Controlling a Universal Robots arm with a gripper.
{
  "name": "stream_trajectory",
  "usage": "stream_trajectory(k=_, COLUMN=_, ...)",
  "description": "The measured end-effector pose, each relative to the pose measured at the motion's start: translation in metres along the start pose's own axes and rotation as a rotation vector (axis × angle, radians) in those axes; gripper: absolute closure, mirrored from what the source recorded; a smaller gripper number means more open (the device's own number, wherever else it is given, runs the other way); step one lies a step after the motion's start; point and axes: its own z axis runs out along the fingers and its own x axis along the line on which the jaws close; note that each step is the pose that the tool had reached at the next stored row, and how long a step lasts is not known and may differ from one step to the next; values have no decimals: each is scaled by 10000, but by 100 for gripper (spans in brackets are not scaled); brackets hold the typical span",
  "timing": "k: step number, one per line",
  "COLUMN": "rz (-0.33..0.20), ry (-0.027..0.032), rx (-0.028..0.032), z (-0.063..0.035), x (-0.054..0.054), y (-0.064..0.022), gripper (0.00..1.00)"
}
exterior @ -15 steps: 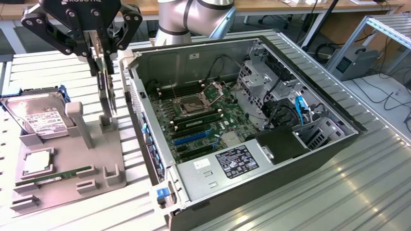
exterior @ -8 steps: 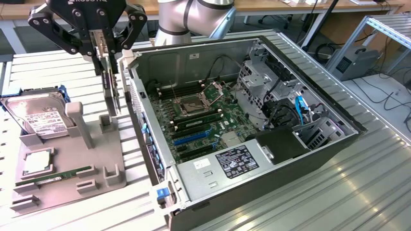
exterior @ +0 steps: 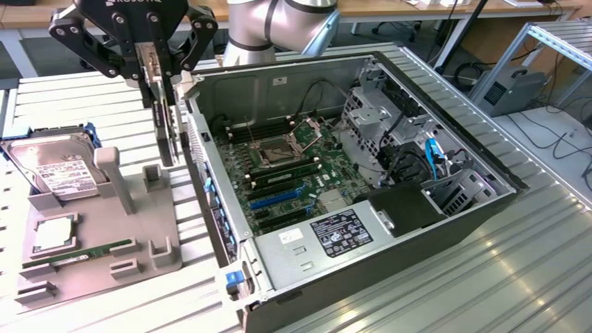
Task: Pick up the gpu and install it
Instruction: 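Pick up the gpu and move the gpu toward the slot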
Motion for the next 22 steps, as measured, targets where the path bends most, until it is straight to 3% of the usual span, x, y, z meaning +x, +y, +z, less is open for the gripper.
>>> stream_trajectory(k=22, rz=0, ry=0, rx=0, z=5, x=-177, y=13, gripper=73)
